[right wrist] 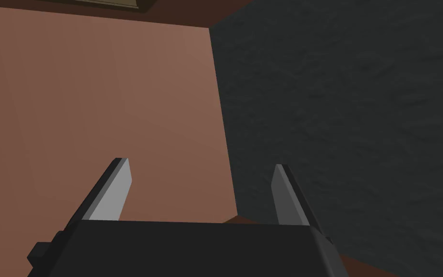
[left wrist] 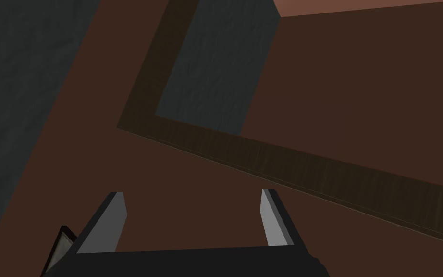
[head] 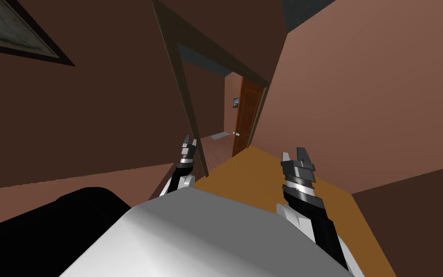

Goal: Push the door open

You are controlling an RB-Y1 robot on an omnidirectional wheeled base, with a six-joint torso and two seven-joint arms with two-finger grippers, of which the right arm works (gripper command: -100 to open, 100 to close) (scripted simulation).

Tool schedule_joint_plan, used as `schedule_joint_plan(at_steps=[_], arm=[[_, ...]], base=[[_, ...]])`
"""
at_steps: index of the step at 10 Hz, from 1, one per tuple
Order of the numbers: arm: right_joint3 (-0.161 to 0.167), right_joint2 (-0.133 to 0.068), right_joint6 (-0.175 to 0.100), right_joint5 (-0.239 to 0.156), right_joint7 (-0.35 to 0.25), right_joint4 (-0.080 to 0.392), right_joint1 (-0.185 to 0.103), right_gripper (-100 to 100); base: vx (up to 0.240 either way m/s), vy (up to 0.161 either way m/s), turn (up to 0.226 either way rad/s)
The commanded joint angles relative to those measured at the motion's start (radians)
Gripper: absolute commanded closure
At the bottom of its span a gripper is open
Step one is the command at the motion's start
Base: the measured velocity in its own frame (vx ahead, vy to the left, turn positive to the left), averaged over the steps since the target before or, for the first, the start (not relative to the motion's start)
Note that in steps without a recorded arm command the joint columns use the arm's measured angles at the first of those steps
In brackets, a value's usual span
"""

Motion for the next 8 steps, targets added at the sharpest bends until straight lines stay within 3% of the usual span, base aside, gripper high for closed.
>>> schedule_joint_plan(at_steps=[1, 8], arm=[[-0.002, -0.011, -0.012, 0.014, 0.026, 0.029, -0.005, -100], [-0.012, -0.045, -0.062, 0.076, 0.138, 0.155, -0.026, -100]], base=[[0.014, -0.007, 0.11], [0.167, -0.066, 0.105]])
